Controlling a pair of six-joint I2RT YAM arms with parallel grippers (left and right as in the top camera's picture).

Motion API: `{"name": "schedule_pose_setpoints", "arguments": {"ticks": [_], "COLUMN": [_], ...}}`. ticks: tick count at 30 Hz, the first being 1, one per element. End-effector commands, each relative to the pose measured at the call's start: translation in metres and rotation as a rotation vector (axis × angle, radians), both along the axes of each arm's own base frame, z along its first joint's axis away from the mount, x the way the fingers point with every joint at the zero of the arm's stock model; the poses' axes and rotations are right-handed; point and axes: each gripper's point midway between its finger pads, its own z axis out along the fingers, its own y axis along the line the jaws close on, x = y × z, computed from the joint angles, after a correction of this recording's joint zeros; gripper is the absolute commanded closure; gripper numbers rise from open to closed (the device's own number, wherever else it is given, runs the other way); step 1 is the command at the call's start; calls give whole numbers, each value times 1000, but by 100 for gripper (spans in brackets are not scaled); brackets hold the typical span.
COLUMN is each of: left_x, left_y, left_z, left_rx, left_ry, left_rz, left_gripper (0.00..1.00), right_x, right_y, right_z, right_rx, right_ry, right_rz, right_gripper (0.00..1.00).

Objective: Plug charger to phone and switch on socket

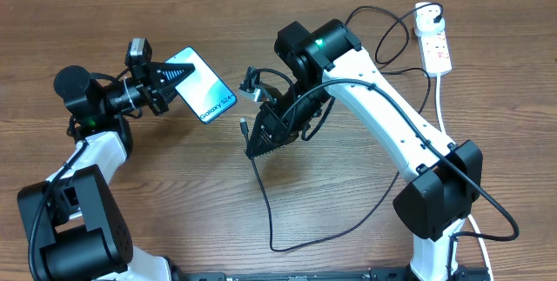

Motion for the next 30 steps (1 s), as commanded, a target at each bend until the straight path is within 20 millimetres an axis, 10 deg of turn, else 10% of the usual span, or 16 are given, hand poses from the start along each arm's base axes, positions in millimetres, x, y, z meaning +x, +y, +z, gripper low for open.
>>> {"name": "schedule_pose_setpoints", "arguments": {"ticks": [1, 18, 30], "left_x": [-1, -4, -4], "left_y": [-1, -2, -2], "left_z": [5, 4, 4], "left_rx": [6, 32, 37], "left_ry": [-16, -83, -95], "left_rz": [-27, -44, -44], "left_gripper": [96, 96, 96], "right_x": [2, 46, 118], "right_y": [2, -26, -65], "right_z": [-1, -53, -157], "right_rx": [-7, -337, -539], "right_ry": [-54, -312, -431], "right_rz": [16, -46, -323], "right_gripper": [97, 97, 97]}}
